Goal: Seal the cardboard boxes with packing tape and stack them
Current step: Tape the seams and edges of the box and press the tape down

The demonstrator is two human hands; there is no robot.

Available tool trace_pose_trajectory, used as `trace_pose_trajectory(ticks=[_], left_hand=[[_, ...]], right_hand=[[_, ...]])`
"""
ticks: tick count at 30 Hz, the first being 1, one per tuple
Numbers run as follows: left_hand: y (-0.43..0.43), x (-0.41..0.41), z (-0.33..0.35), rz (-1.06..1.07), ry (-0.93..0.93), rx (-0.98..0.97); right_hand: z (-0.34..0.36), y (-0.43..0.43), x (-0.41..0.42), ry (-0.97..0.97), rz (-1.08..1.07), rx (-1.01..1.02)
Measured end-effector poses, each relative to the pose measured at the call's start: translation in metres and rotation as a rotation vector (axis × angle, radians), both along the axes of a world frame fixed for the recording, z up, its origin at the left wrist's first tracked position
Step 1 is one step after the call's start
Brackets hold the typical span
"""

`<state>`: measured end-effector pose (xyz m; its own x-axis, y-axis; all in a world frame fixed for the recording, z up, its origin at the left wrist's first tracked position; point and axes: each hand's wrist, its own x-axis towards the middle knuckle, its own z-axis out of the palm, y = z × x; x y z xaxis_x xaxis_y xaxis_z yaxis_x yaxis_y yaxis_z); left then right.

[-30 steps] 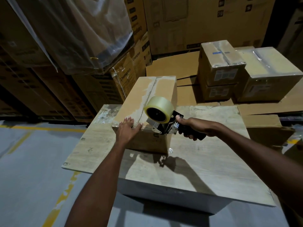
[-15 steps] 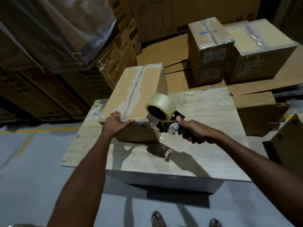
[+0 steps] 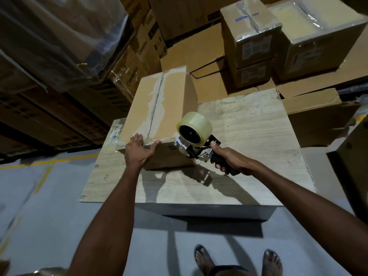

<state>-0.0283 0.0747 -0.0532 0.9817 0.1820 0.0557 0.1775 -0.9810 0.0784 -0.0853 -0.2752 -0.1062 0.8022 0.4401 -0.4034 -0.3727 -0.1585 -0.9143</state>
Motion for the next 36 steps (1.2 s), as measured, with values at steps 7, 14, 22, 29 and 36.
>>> trace_pose_trajectory(ticks=[7,14,22,29,36], left_hand=[[-0.002,0.004,-0.009,0.016,-0.006,-0.011],[0.001,0.004,-0.010,0.033,0.024,-0.008],[0.001,0.007,-0.010,0.024,0.039,0.005],[0.001,0.007,-0.009,0.025,0.044,0.032],[0.001,0.007,-0.008,0.021,0.076,0.036]], right_hand=[[-0.013,0.007,0.000,0.247,-0.054,0.262],[-0.063,0.004,-0.025,0.476,-0.144,0.539],[-0.088,-0.027,-0.020,0.586,-0.505,0.774],[-0.111,-0.032,-0.007,0.620,-0.693,0.935],[-0.125,-0.016,-0.003,0.638,-0.825,0.761]])
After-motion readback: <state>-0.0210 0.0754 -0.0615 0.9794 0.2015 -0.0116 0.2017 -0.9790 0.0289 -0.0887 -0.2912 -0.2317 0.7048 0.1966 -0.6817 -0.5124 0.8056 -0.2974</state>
